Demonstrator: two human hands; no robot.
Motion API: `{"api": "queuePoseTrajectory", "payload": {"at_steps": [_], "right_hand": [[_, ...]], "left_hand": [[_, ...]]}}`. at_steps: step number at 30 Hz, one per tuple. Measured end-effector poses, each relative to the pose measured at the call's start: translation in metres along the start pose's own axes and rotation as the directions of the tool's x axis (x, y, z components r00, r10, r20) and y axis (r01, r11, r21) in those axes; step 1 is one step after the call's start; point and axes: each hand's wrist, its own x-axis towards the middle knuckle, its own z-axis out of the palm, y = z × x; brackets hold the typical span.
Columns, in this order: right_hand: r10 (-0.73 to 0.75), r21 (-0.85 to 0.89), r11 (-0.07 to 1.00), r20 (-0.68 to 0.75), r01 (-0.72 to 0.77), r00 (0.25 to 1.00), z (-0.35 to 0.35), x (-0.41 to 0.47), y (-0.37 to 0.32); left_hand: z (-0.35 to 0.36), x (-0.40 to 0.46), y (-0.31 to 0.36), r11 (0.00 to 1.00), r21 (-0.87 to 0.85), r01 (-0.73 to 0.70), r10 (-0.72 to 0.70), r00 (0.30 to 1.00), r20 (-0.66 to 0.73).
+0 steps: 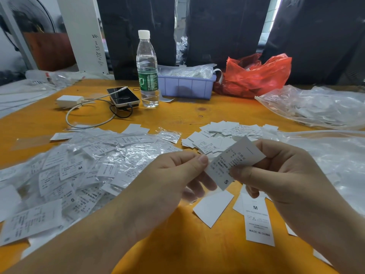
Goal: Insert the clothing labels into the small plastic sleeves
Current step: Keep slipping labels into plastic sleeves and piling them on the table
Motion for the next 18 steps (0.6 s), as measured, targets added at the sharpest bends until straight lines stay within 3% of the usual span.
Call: {"api": "queuePoseTrajectory", "payload": {"at_steps": [6, 13, 18], "right_hand": [[0.044, 0.037, 0.998, 0.064, -0.046, 0.997, 0.0048, -0.0015, 0.0036], [-0.06, -0.018, 0.998, -0.135, 0.058, 0.989, 0.0008, -0.0014, -0.0003], [-0.079, -0.079, 0.994, -0.028, 0.077, 0.996, 0.0086, -0.0051, 0.0054]], "left_hand": [[0.0014, 0.0015, -0.0039, 1.0, 0.022, 0.01, -0.011, 1.0, 0.018], [-0.0008, 0.0025, -0.0062, 0.999, 0.048, 0.025, -0.026, 1.0, 0.001], [-0.001, 0.0031, -0.0077, 0.999, 0.011, 0.03, -0.03, 0.999, 0.018]]}}
